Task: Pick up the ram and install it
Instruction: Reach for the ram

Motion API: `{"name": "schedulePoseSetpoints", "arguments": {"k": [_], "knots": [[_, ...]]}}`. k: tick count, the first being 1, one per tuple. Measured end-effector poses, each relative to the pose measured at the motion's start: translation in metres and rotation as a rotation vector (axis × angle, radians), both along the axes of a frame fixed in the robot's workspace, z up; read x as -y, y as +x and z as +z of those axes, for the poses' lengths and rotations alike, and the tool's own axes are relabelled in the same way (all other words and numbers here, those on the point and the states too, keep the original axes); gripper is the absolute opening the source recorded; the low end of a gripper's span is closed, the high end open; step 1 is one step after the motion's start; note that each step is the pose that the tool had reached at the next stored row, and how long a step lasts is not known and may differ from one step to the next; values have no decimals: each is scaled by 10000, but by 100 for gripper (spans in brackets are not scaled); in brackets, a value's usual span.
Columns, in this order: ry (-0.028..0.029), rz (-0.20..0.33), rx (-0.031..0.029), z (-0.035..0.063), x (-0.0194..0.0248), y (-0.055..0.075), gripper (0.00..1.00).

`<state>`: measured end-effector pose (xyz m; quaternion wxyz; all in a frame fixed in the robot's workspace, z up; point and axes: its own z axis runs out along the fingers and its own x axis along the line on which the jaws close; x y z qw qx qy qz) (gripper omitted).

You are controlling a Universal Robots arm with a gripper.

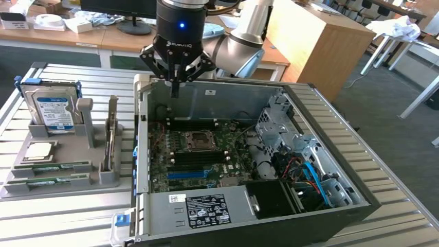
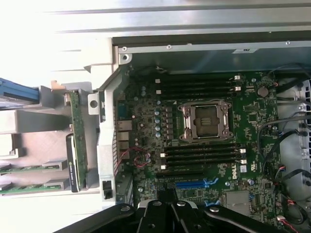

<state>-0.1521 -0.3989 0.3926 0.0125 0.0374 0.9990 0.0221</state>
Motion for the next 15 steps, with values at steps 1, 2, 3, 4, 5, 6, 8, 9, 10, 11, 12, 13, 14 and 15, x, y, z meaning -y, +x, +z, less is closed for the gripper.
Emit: {"name": "schedulePoseSetpoints", "arguments": {"k": [1, 2, 3, 4, 5, 6, 8, 9, 10, 11, 12, 13, 14, 15], "knots": [[1, 0, 0, -1, 0, -11, 10], [0, 0, 0, -1, 0, -21, 10], [1, 0, 1, -1, 0, -31, 10], [0, 0, 1, -1, 0, -41, 10], [0, 0, 1, -2, 0, -52, 10], [0, -1, 0, -2, 0, -63, 10], [0, -1, 0, -3, 0, -84, 10], [1, 0, 0, -3, -1, -105, 10], [1, -1, 1, -4, -1, -128, 10], [0, 1, 0, -4, -1, -138, 10], [0, 0, 0, -4, -1, -149, 10], [0, 0, 0, -5, -1, -160, 10], [0, 0, 1, -5, -1, -170, 10], [1, 0, 0, -6, -1, -181, 10]]}}
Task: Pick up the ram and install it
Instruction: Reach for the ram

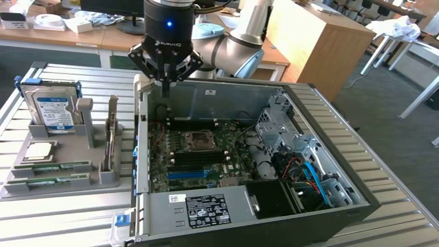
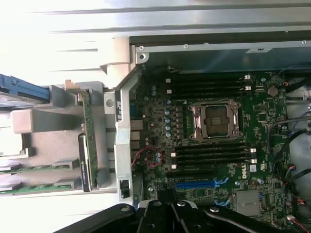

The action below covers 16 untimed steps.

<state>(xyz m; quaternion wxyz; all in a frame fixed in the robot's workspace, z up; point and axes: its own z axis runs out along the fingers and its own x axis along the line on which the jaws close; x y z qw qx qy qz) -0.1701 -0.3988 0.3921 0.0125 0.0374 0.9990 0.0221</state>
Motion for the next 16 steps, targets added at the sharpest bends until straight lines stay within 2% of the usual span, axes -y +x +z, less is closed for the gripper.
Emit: {"name": "schedulePoseSetpoints", "arguments": {"k": [16], "knots": [[0, 0, 0, -4, -1, -180, 10]]}}
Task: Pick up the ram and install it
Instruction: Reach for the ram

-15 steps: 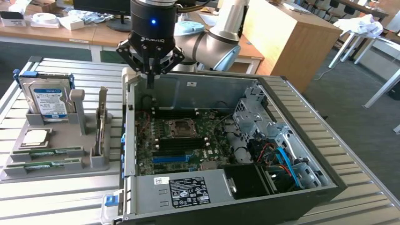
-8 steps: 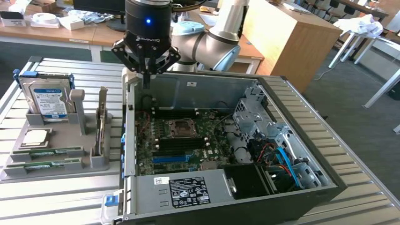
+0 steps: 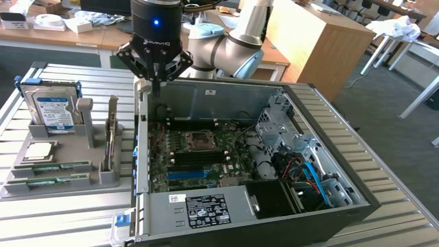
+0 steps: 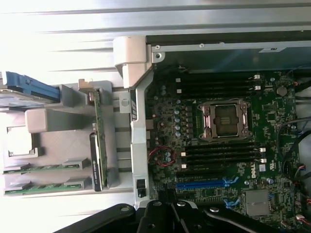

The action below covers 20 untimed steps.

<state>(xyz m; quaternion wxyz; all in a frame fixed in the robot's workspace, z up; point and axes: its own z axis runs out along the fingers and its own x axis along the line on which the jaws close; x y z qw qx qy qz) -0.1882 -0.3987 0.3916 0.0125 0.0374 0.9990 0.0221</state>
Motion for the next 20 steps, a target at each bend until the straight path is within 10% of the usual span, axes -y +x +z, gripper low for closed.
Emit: {"name": "schedulePoseSetpoints", "arguments": {"k": [20], "knots": [[0, -1, -1, -8, -6, -262, 10]]}}
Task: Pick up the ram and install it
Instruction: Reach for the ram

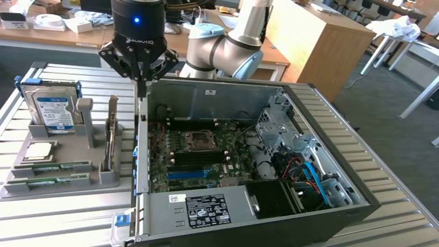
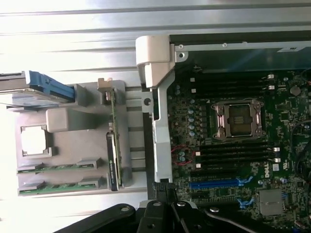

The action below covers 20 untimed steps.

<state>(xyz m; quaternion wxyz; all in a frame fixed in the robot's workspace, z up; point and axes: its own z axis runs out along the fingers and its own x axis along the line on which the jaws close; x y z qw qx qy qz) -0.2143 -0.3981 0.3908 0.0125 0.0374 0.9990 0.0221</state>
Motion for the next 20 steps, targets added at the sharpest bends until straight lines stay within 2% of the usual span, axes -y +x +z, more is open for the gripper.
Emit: {"name": "schedulePoseSetpoints", "arguments": {"k": [20], "knots": [[0, 1, 0, -8, -7, -311, 10]]}}
